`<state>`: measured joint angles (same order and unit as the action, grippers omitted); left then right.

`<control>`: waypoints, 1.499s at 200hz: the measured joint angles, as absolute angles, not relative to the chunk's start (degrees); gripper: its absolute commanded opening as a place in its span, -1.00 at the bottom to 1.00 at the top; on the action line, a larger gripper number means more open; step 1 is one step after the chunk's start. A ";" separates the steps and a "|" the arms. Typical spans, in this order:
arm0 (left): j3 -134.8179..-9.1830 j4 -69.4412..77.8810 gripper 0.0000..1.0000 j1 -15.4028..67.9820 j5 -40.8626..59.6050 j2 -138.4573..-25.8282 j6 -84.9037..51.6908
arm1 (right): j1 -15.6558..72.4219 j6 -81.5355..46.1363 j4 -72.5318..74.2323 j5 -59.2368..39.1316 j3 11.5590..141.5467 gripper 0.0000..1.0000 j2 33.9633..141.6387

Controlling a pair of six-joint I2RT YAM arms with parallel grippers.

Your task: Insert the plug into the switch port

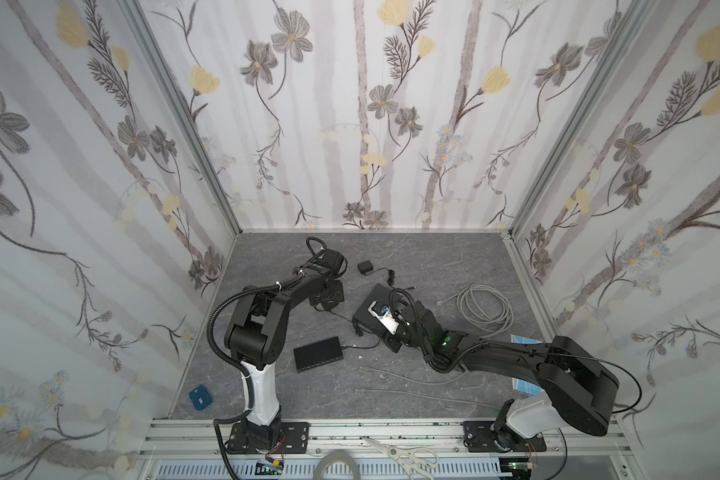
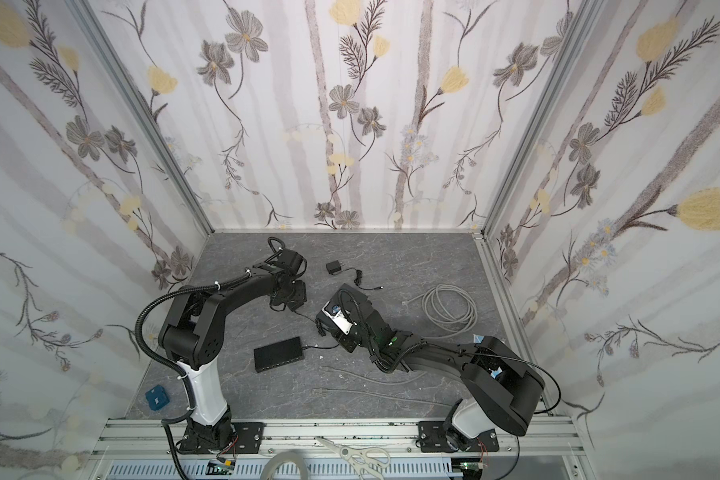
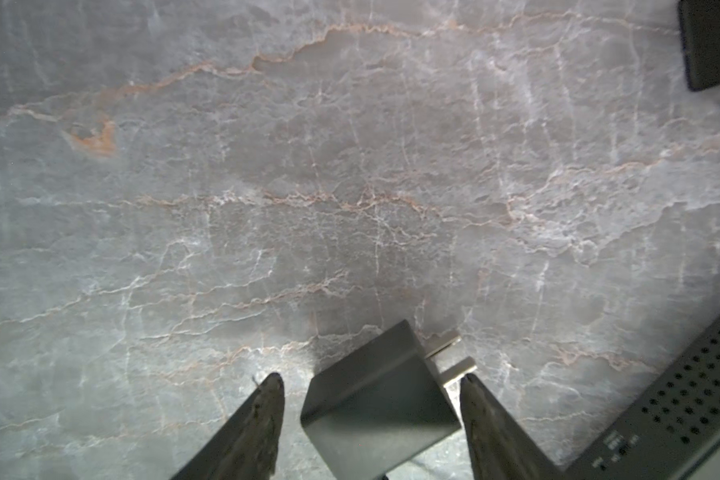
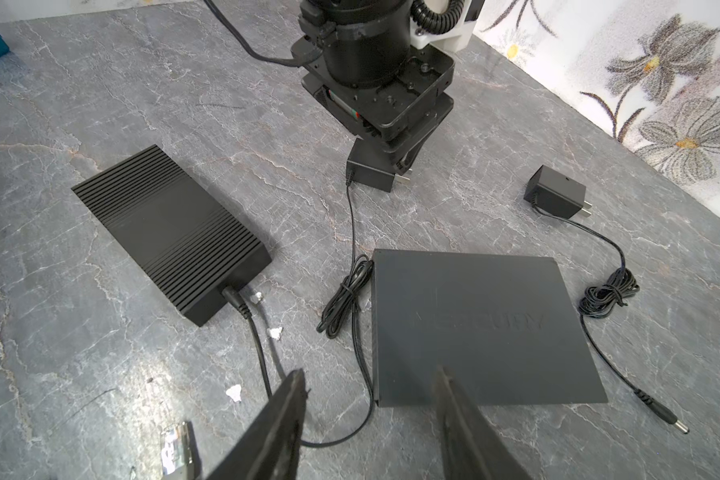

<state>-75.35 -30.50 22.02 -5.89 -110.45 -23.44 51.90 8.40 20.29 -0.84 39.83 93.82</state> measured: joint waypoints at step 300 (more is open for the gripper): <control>-102.26 -34.81 0.11 0.47 -3.18 -130.28 -24.25 | 51.90 8.45 20.25 -0.84 40.66 0.04 95.77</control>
